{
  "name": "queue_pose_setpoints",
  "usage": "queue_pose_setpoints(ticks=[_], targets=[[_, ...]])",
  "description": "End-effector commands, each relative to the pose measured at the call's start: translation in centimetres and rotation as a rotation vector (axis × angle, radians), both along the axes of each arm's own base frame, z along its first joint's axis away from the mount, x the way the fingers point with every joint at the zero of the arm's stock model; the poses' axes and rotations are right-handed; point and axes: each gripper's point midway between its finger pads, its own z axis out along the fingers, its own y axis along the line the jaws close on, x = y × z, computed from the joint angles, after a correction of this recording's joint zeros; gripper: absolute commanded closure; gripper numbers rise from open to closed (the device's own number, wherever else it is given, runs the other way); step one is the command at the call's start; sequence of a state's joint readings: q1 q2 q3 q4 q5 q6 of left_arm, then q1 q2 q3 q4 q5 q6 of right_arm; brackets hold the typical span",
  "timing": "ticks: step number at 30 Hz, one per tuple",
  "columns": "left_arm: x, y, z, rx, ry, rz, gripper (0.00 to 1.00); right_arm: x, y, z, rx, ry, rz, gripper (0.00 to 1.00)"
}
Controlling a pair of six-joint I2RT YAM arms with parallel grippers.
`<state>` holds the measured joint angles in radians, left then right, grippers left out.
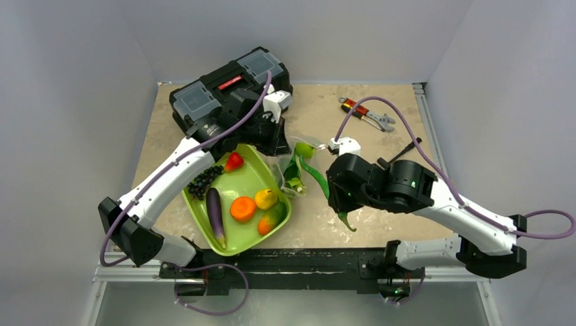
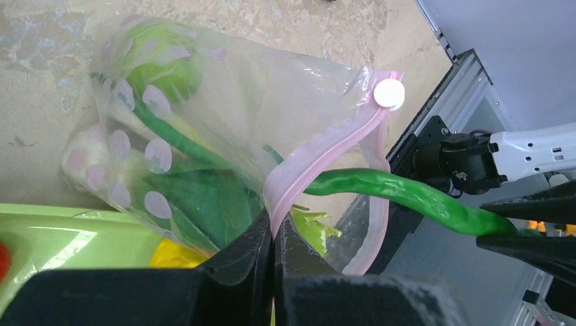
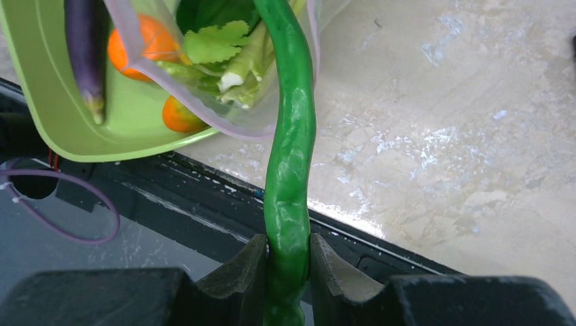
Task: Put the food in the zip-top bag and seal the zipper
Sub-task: Place the fake vegetable in the zipper food storage bag.
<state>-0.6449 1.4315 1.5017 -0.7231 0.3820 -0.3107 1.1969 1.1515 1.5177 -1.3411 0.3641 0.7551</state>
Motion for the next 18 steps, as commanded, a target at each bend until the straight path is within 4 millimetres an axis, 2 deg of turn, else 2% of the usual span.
queue_pose_setpoints(ticks=[1, 4, 9, 14, 18], targets=[[-0.4, -0.3, 2.8, -0.051, -0.084, -0.013, 1.0, 0.0, -0.3, -0.2, 0.012, 0.031, -0.029, 1.0], [-0.9, -0.7, 2.8, -0.052, -0.083, -0.031, 1.0, 1.1, 0.8, 0.0, 0.0, 0.024, -0.056, 1.0], [-1.5, -1.7, 2.3, -0.064, -0.061, -0.056, 1.0, 3.2, 3.9, 1.0, -0.014, 0.009, -0.073, 1.0], [-2.2, -2.6, 2.2, -0.096, -0.021, -0.096, 1.0, 6.7, 5.4, 1.5, -0.01, -0.047, -0.117, 1.0], [-2.4, -2.9, 2.1, -0.104, -0.007, -0.109, 1.0, 9.3, 7.0, 1.4, 0.069, -0.128, -0.152, 1.0]])
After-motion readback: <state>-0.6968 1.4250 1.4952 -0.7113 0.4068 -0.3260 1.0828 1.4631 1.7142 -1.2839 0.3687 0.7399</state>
